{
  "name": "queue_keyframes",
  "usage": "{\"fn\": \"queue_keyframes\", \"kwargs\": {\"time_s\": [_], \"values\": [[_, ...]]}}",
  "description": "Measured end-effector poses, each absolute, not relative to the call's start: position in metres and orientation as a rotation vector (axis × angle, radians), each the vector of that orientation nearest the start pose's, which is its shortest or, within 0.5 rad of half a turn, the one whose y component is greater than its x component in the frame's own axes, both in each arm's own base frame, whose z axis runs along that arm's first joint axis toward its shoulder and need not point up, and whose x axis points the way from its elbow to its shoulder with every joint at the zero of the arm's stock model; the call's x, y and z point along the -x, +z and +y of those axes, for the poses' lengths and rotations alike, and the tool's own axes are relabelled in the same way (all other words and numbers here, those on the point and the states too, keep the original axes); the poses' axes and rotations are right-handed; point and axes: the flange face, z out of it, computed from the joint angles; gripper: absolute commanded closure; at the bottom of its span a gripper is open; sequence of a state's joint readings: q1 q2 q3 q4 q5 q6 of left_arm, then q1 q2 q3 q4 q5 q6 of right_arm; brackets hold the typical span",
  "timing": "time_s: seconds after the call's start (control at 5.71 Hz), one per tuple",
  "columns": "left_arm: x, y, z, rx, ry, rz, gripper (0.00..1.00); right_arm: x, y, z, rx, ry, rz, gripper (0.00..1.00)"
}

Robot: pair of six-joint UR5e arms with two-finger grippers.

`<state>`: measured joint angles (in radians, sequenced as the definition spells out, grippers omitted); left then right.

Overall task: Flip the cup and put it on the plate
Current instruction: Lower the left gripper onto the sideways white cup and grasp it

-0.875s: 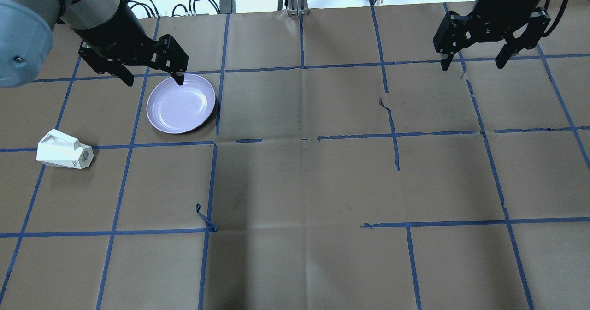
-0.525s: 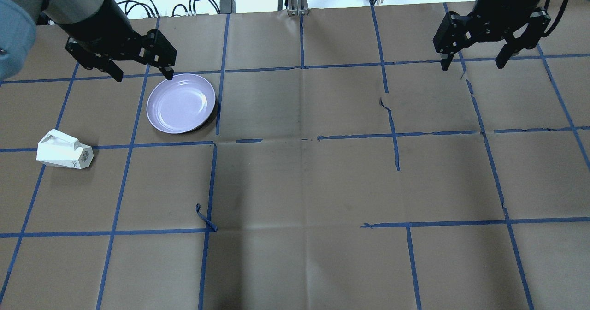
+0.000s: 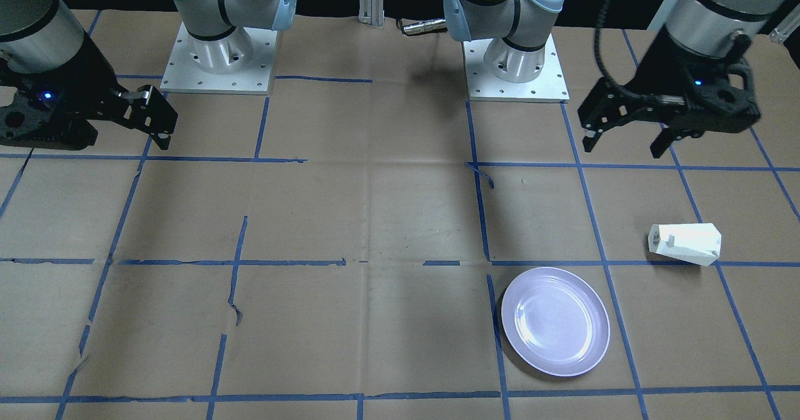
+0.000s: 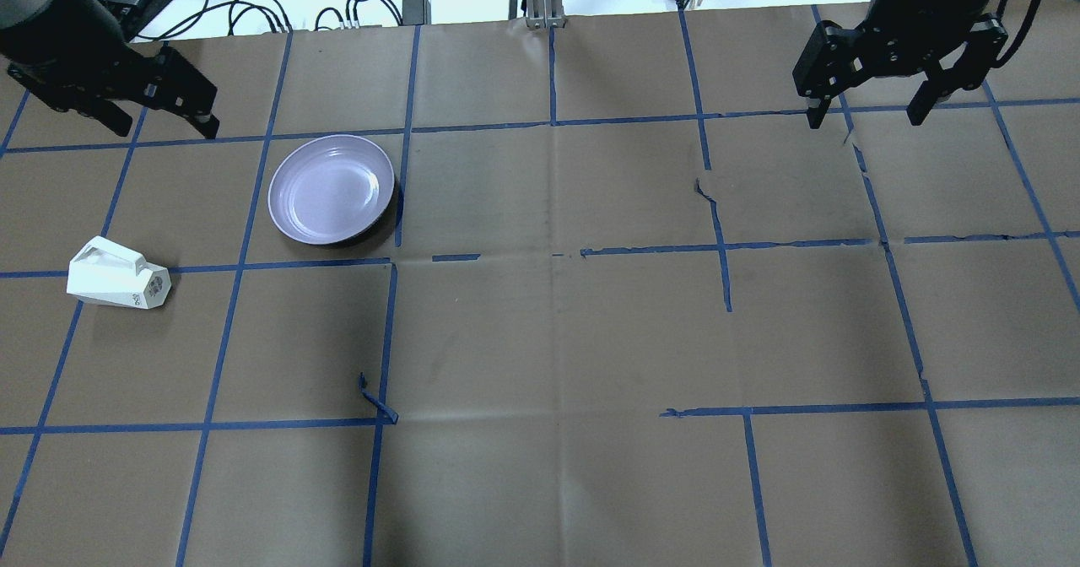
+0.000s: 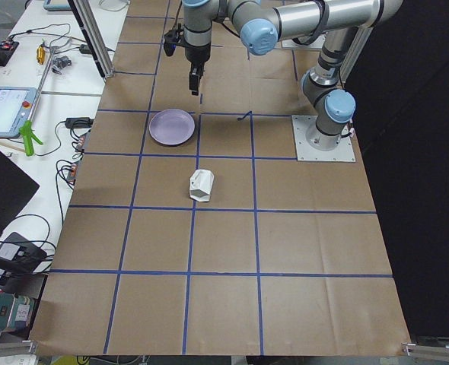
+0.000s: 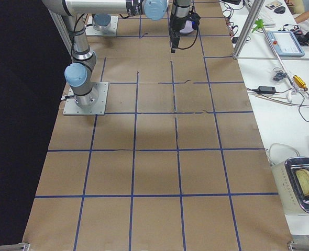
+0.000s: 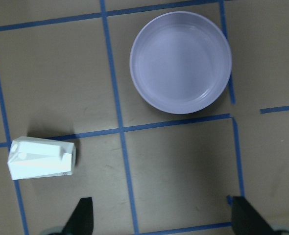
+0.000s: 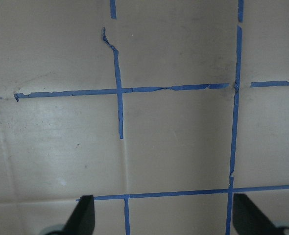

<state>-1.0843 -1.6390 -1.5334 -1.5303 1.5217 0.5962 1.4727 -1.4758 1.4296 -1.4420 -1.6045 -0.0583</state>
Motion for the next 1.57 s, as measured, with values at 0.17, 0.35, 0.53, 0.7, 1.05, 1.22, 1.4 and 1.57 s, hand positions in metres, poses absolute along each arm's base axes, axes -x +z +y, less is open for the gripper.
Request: {"fn": "queue_keyframes", "kwargs": {"time_s": [0.17, 0.35, 0.53, 0.7, 1.05, 1.22, 1.4, 1.57], "values": [[-0.195, 0.442, -0.525, -0.188, -0.022, 3.234, 0.01, -0.078, 0.496, -0.533, -0.061, 0.135, 3.165, 0.00], [-0.258, 0.403, -0.523, -0.235, -0.025, 3.306, 0.01, -0.078, 0.496, -0.533, -0.061, 0.135, 3.165, 0.00], [-0.310, 0.366, -0.523, -0.298, -0.042, 3.365, 0.01, -0.078, 0.496, -0.533, -0.061, 0.135, 3.165, 0.00], [-0.348, 0.338, -0.529, -0.379, -0.064, 3.407, 0.01, -0.078, 0.496, -0.533, -0.061, 0.135, 3.165, 0.00], [-0.396, 0.273, -0.526, -0.615, -0.094, 3.537, 0.01, -0.078, 0.496, -0.533, -0.061, 0.135, 3.165, 0.00], [-0.403, 0.243, -0.517, -0.717, -0.087, 3.609, 0.01, -0.078, 0.496, -0.533, -0.061, 0.135, 3.165, 0.00], [-0.403, 0.219, -0.512, -0.785, -0.073, 3.672, 0.02, -0.078, 0.496, -0.533, -0.061, 0.135, 3.165, 0.00], [-0.402, 0.202, -0.510, -0.841, -0.077, 3.705, 0.10, -0.078, 0.496, -0.533, -0.061, 0.135, 3.165, 0.00]]}}
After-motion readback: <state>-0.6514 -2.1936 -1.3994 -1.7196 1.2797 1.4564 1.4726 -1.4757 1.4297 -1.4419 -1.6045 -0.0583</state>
